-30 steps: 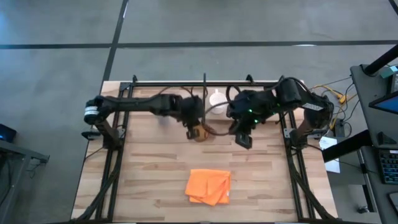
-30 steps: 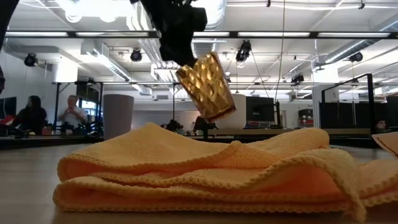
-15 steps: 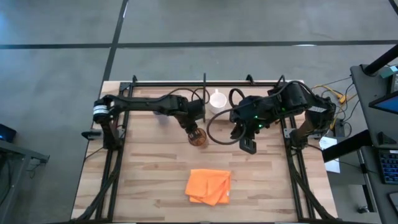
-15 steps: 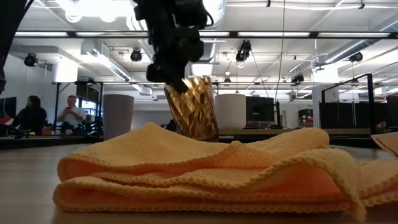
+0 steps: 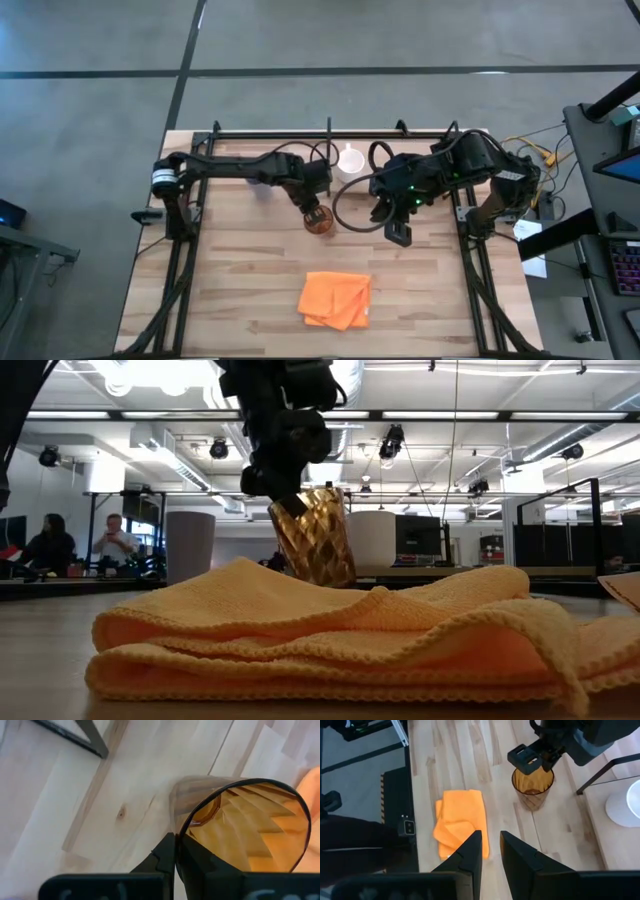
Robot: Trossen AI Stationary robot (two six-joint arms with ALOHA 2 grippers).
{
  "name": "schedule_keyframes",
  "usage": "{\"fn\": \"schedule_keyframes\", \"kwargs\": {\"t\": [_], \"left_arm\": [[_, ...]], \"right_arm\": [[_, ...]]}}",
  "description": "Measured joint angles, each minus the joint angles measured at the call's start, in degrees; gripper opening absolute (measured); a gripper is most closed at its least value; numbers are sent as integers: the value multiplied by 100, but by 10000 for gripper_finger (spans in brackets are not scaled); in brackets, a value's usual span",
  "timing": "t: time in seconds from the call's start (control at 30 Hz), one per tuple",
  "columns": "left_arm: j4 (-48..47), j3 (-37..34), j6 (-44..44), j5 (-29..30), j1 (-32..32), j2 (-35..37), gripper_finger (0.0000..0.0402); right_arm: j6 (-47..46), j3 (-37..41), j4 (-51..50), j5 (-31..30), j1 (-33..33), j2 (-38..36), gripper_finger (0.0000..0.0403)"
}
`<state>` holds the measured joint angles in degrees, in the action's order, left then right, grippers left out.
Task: Stack small to large cups/mugs on shelf
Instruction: Put the brown cup on the shelf
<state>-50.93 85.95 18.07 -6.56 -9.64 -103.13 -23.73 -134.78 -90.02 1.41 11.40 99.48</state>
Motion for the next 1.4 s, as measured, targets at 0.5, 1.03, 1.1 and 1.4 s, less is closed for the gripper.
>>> {"fn": "schedule_keyframes", "kwargs": {"t": [0.5, 1.03, 1.1, 1.4], "left_arm": [[140, 55, -77, -60, -1, 11, 58], [307, 702, -38, -591, -1, 21, 72], [47, 981, -66, -904, -1, 53, 72], [-2010, 1965, -923, -738, -13, 764, 72]], "right_arm": [[37, 0, 0, 0, 0, 0, 63], [414, 698, 3, -302, -26, 291, 63], [306, 921, 42, -306, -61, 413, 63], [721, 1539, 835, -601, -66, 874, 63]]}}
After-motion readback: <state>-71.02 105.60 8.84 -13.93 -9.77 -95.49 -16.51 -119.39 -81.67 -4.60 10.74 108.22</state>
